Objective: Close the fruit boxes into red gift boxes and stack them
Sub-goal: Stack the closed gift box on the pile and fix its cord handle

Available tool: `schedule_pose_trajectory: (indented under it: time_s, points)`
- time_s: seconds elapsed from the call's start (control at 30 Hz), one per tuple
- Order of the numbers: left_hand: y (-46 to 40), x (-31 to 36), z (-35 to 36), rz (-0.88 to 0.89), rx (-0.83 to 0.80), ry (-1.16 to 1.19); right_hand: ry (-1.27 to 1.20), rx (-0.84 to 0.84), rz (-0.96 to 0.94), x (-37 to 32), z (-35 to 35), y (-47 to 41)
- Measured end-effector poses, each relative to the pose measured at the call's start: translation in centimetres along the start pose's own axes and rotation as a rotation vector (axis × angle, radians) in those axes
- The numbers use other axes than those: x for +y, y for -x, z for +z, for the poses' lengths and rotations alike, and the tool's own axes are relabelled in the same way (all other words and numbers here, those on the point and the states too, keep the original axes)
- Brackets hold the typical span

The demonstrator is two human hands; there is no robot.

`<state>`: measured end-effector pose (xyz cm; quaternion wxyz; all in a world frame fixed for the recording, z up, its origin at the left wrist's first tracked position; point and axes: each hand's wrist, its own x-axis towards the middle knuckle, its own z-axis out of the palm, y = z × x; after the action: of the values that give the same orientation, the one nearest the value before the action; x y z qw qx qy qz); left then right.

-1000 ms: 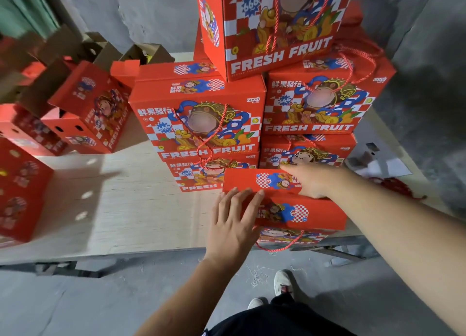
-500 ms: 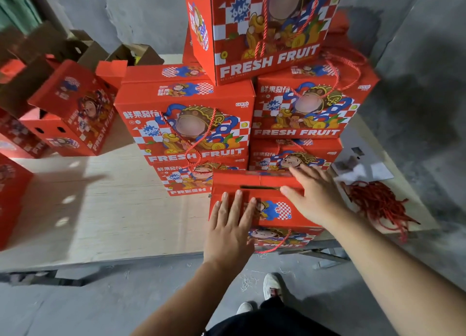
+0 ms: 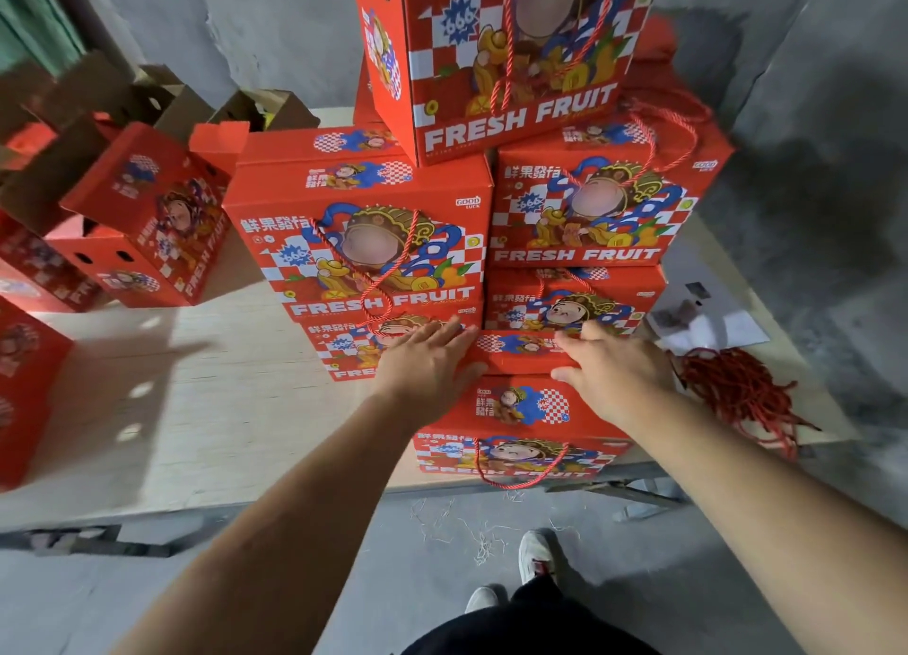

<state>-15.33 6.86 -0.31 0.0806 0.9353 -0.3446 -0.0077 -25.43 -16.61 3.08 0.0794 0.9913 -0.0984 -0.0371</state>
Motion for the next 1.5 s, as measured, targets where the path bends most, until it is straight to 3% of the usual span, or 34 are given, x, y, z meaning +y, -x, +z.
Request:
schedule_pose_trajectory:
  time_s: [0.17,0.3,0.43,0.57,0.7,0.8,0.97,1.17,1.33,1.4,1.5]
  points:
    - [-1.4,-0.5,-0.2,0.113,0.136,-0.205,-0.143,0.124,0.009,-0.7,1.7,2.0]
    - [-0.9,0.1,0.6,0.04,0.1,-0.203,-0.36,0.347,0.118,-4.4,4.4,6.6]
    - [-1.0,0.1,0.1,0.032,0.091,-0.175,-0.369,0.178,-0.006,-4.6,5.3,7.7]
    - [-2.4,-0.5,-1.7,0.027,0.005,-0.137,-0.296,0.005,-0.05,-3.9,4.1,5.4]
    - [-3.9,-0.6,-3.4,0.025,-0.178,-0.141,-0.202,0.084,-0.023,-3.9,3.6,5.8]
    - [-4.5,-0.1,-3.0,0.011,-0.233,-0.226,-0.178,0.248,-0.025,-3.3,4.2,6.1]
    - [-3.1,-0.1,-0.5,-0.025,-0.353,-0.025,-0.214,0.322,-0.097,-2.5,5.0,5.8]
    - [-1.8,-0.2,1.8,-0.057,-0.186,-0.038,-0.49,0.375,-0.069,-2.6,5.7,6.5]
    - [-1.1,-0.2,3.1,-0.058,-0.015,-0.027,-0.406,0.547,-0.005,-1.6,3.6,5.3]
    - [-1.2,-0.2,3.3,-0.062,-0.013,-0.021,-0.408,0.434,-0.005,-0.5,2.8,3.8]
    - [-1.1,-0.1,3.1,-0.059,-0.003,-0.023,-0.385,-0.027,-0.077,0.9,1.9,0.8]
